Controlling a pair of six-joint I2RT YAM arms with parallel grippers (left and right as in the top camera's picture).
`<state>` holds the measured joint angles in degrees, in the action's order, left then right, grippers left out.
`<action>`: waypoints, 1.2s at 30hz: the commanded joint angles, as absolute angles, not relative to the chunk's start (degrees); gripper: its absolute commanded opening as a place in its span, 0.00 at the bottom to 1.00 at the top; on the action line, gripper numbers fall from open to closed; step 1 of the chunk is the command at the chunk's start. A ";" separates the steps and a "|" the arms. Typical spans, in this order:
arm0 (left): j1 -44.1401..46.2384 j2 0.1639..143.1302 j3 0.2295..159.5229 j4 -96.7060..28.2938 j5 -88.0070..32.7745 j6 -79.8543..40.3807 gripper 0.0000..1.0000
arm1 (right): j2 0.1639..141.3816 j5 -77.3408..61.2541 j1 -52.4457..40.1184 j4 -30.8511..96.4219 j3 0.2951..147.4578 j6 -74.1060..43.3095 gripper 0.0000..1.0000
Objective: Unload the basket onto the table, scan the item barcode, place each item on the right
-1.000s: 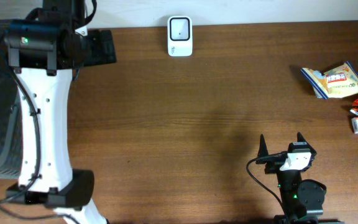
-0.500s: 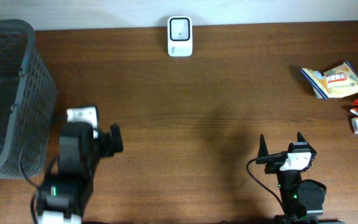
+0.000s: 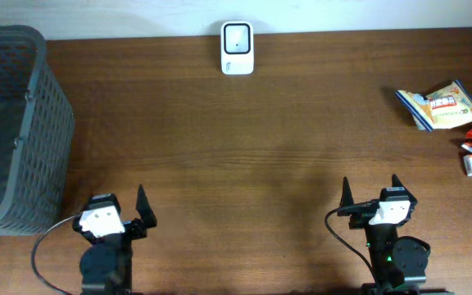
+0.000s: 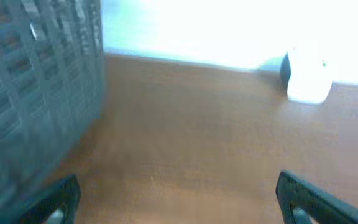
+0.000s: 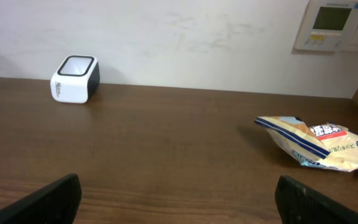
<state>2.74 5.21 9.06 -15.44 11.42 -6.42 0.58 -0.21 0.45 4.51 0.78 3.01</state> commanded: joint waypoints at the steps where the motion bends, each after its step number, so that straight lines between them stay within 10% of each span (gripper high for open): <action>1: 0.69 2.02 4.56 -9.69 11.62 -5.67 0.99 | 0.25 0.08 0.82 4.71 0.32 2.98 0.99; 36: 0.73 0.27 0.51 -4.67 3.84 -2.98 0.99 | 0.25 0.08 0.82 4.71 0.32 2.98 0.98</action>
<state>0.93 0.80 0.91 -4.67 3.62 -2.61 0.58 -0.21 0.45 4.51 0.78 3.03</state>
